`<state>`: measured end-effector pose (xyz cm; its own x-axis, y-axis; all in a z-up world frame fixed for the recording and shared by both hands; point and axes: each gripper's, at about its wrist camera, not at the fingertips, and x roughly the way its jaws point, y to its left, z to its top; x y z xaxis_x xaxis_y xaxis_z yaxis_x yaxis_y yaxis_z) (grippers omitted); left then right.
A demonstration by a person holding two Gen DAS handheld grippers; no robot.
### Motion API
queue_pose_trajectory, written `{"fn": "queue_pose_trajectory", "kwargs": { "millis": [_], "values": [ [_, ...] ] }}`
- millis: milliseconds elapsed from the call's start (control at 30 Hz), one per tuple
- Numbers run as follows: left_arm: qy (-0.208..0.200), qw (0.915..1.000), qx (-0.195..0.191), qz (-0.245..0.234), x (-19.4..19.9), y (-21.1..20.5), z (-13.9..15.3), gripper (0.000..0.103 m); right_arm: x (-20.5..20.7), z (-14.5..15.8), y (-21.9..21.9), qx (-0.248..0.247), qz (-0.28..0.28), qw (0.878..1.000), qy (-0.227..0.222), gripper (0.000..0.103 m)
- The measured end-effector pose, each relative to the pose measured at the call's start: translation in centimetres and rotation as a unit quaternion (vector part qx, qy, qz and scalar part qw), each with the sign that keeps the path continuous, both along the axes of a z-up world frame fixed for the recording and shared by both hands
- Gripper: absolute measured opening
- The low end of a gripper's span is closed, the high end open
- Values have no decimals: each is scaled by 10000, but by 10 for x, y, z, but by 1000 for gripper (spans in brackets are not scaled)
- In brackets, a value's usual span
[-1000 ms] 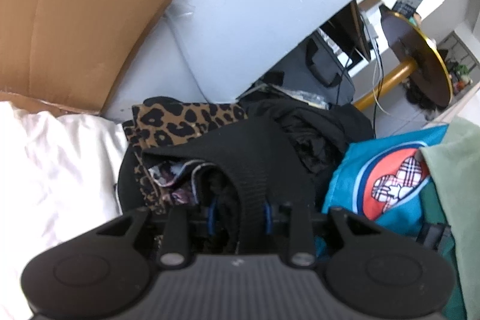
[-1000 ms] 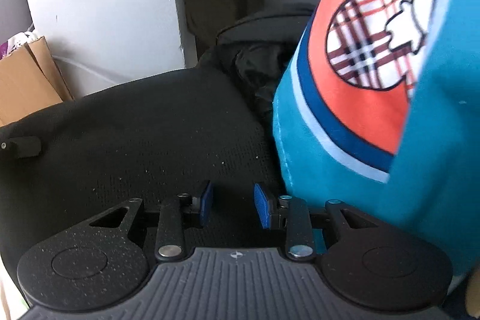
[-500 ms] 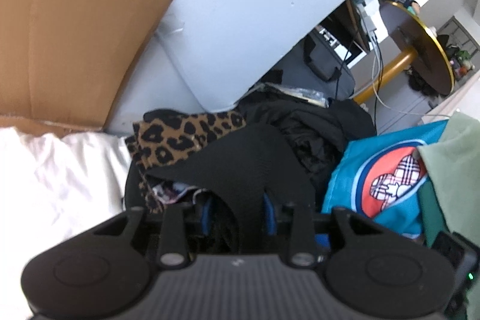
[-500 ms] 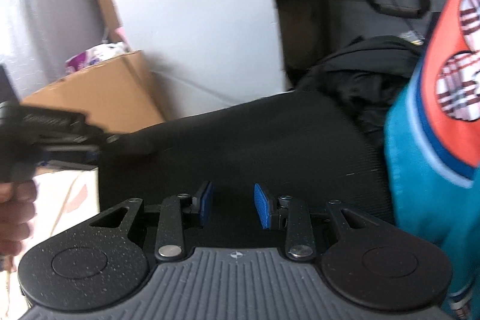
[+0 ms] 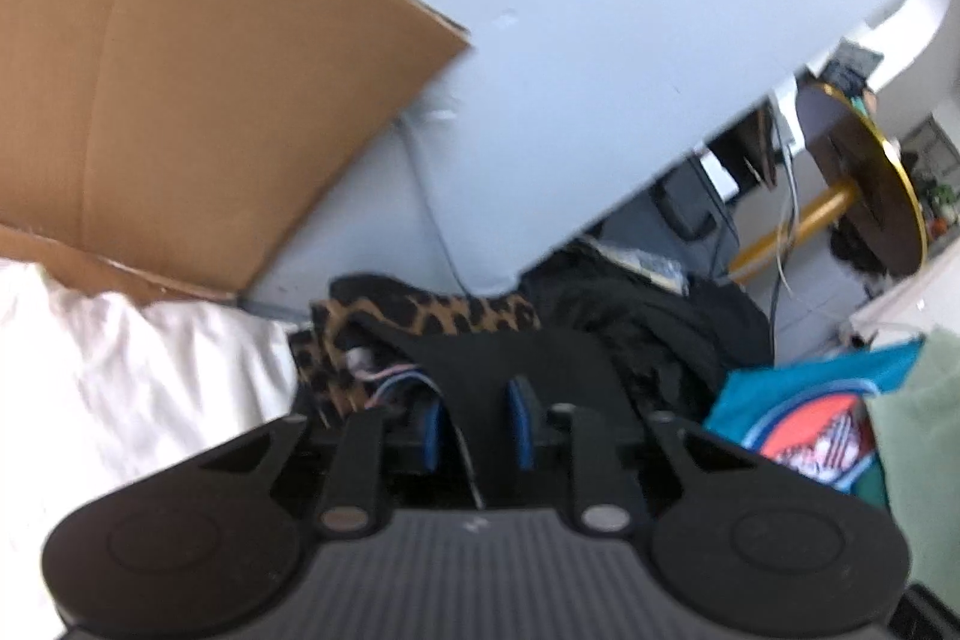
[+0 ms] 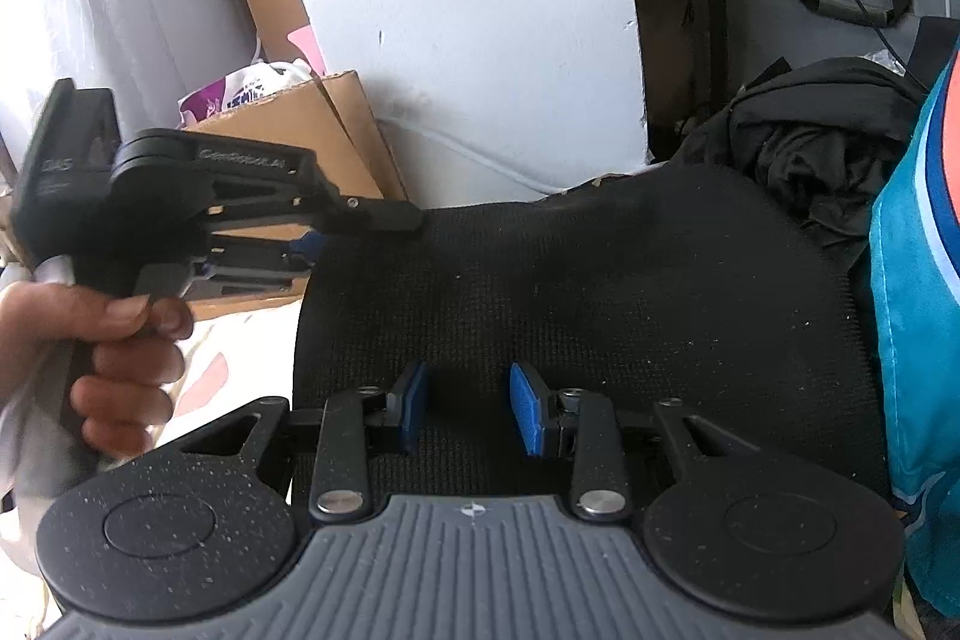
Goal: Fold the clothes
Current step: 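Lower the shorts onto the clothes pile and open both grippers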
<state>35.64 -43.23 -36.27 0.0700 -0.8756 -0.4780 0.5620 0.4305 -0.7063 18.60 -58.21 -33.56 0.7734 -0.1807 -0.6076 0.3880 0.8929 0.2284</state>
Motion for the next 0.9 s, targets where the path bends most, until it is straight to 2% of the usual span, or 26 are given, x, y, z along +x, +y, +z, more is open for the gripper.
{"fn": "queue_pose_trajectory", "kwargs": {
  "millis": [100,167,267,400,567,800,900],
  "values": [
    [81,9995,-180,234,11,3,-4,24,1,1,1,-38,11,10000,0,38],
    [47,9988,-205,453,17,7,-6,15,-1,3,1,-35,20,9999,-117,38],
    [-13,9978,-122,651,27,12,-6,12,-1,11,0,-99,47,9994,-329,38],
    [-83,9976,-82,686,30,23,-3,12,12,6,0,-17,163,9998,-135,38],
    [-152,9979,-35,631,24,38,4,16,22,-2,4,-31,158,9999,25,38],
    [-403,9989,-220,-84,-20,38,23,16,32,-12,12,-151,175,9997,100,37],
    [-624,9976,-99,-293,-40,30,27,17,32,-11,14,-181,208,9996,86,37]
  ]
}}
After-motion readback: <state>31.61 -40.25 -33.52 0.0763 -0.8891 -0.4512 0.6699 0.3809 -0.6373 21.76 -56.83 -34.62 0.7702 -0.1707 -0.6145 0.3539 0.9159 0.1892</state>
